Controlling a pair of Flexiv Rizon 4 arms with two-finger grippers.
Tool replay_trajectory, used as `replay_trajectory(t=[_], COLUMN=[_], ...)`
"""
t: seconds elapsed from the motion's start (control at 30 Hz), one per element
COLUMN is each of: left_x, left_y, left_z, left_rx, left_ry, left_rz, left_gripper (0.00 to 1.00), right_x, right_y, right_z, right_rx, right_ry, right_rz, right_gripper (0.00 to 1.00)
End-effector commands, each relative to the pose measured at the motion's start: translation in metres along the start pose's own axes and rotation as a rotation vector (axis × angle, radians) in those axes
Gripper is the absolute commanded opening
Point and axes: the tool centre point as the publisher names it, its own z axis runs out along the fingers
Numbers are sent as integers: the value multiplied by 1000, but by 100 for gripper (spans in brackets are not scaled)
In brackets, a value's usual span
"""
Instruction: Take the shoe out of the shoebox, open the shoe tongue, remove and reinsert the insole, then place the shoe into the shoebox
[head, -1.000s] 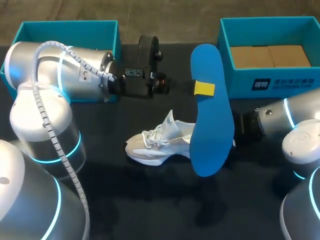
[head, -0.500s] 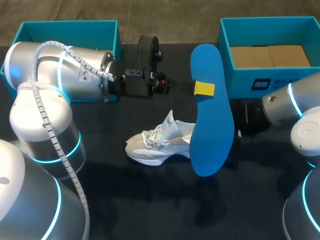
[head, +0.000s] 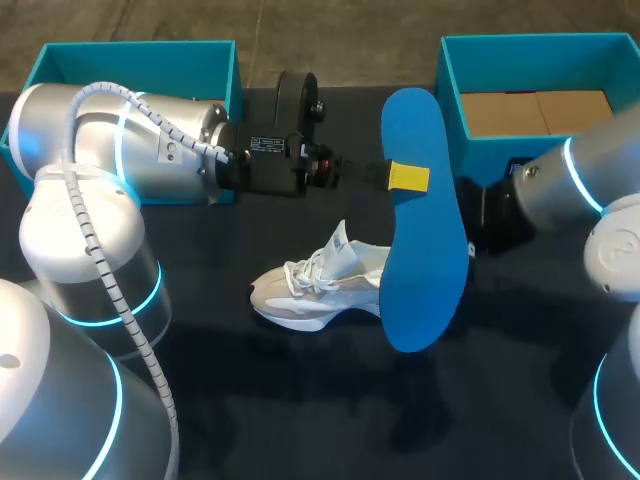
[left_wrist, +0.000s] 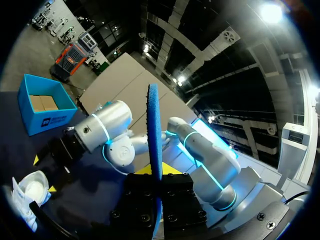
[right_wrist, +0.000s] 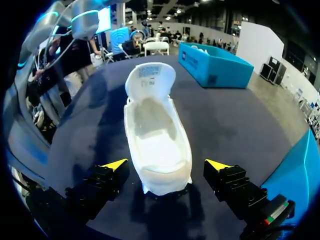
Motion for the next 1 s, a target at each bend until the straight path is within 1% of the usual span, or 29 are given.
replay_trajectory(t=[0.03,0.87,0.93,1.0], left_x=[0,0,0,0], left_y=[1,1,1,1], left_z=[0,0,0,0], left_rx=[4,4,4,4], left_ry=[0,0,0,0], left_rz=[0,0,0,0], left_gripper=[0,0,0,0], right_x=[2,2,0,-2], right_y=[5,5,6,7], right_z=[-2,-2,-9,-15], right_rx=[140,140,181,191], right_ry=[-5,-5,-5,9], right_rz=[2,2,-28,-48], right_gripper=[100,100,100,100])
